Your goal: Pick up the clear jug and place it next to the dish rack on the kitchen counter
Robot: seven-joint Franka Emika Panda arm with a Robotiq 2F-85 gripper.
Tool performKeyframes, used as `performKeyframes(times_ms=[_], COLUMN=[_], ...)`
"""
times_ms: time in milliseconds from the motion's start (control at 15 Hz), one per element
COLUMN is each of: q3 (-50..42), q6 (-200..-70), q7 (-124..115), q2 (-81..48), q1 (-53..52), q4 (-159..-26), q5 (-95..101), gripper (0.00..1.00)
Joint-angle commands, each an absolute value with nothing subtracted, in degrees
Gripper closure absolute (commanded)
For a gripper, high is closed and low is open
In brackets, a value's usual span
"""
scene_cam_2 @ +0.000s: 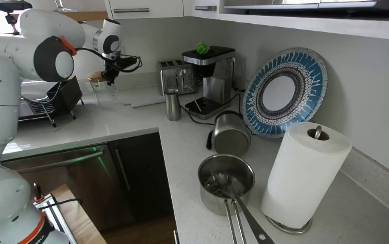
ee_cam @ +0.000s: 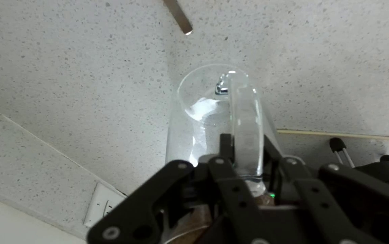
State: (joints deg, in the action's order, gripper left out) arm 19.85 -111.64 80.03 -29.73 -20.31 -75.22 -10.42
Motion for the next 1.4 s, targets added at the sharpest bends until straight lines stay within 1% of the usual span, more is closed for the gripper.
performKeyframes(times_ms=[0, 1067, 1200, 1267, 1333], q3=[20.1, 20.2, 20.2, 20.2, 20.2], q6=[-112.4, -112.0, -111.9, -111.9, -111.9], q7=[79.9, 79.8, 79.7, 79.6, 79.6], q2=[-29.9, -30.3, -30.3, -30.3, -30.3], q1=[-20.5, -20.5, -20.5, -20.5, -20.5], q4=[-74.5, -74.6, -74.6, -74.5, -74.3], q5=[-10.8, -10.9, -11.0, -11.1, -11.1], gripper=[0.94, 0.94, 0.53, 0.49, 0.48])
